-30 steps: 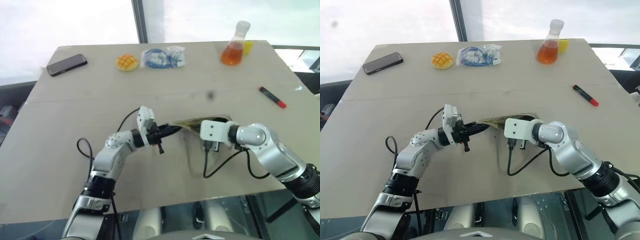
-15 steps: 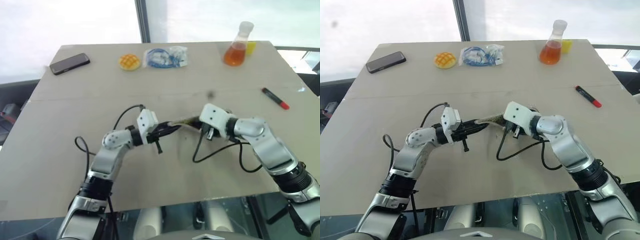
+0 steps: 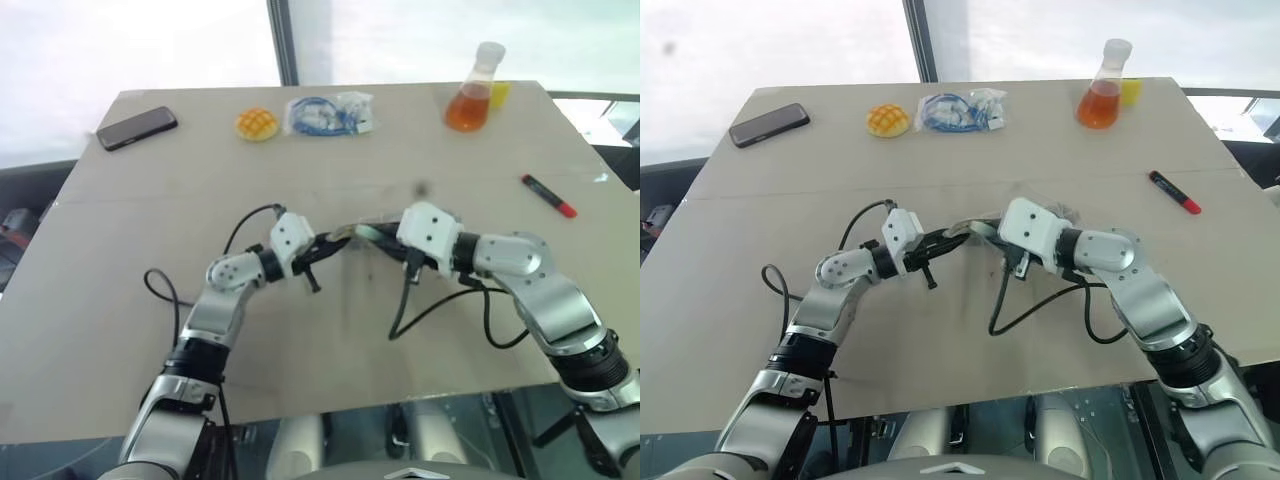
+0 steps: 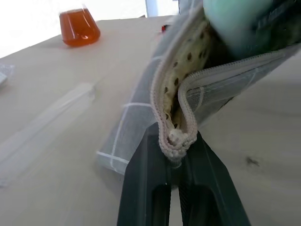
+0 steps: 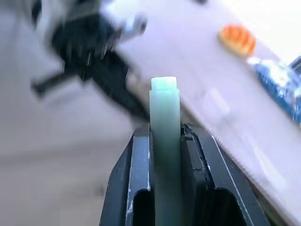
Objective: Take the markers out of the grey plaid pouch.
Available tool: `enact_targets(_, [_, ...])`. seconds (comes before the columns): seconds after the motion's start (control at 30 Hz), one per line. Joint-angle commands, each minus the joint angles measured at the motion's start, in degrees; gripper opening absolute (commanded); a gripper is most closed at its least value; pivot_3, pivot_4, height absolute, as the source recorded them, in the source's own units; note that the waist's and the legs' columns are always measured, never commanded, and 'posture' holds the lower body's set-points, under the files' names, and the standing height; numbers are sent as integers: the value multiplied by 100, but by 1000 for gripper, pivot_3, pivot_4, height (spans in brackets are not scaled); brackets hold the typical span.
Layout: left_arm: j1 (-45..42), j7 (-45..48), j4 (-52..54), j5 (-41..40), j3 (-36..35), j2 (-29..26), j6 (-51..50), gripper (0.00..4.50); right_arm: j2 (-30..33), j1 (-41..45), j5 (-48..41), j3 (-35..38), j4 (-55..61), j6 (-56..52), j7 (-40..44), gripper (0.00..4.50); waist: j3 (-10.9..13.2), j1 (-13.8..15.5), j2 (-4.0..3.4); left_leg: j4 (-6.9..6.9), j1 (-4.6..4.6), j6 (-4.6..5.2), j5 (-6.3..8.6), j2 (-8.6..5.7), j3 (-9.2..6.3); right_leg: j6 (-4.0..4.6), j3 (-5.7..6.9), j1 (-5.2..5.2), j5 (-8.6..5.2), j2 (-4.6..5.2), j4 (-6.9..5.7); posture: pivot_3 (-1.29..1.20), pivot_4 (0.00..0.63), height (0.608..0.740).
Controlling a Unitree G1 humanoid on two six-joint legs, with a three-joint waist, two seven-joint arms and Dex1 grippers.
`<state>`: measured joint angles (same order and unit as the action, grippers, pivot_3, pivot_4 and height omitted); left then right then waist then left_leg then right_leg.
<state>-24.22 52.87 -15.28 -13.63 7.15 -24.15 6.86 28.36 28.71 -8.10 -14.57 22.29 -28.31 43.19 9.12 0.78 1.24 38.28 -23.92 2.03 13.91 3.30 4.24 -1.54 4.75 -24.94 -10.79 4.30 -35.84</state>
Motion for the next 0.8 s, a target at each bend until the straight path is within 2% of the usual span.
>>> enact_targets(0.03, [23,-112,-282,-90,-291,4,-157,0,-512,101,-887,1190,331,7,-480,260,0,9,0,1,0,0,0,0,-5,0,5,4,0,1,0,0,150,740])
enact_targets(0.2, [-177,-252,-255,-253,-348,171,-390,0,-1225,333,-2158,1795,733,-598,-1018,258,0,1,0,3,1,0,0,0,-3,6,4,5,6,1,-2,0,150,740])
enact_targets(0.43, [-488,-871,475,-853,-614,660,-1563,0,-2317,434,-3837,2251,934,-1300,-2275,257,0,-11,-1,0,3,0,0,1,-7,16,2,5,13,-3,-5,0,150,740])
enact_targets(0.5, [-612,-1008,670,-963,-652,769,-1848,0,-2454,431,-4791,2564,816,-1705,-2806,257,0,-2,-1,0,2,0,0,0,-6,16,1,6,13,-2,-5,0,150,740])
enact_targets(0.57, [-776,-1203,881,-1002,-662,863,-2081,0,-2562,297,-6275,2725,803,-1873,-3184,257,1,8,0,2,3,0,0,-1,-8,17,2,10,14,0,-5,0,150,740])
enact_targets(0.8, [-1417,-1341,1729,-747,-237,1048,-2364,0,-2909,446,-7727,2701,454,-1459,-3911,257,1,-18,-2,0,4,1,0,-1,-10,18,0,12,14,-5,-4,0,150,740])
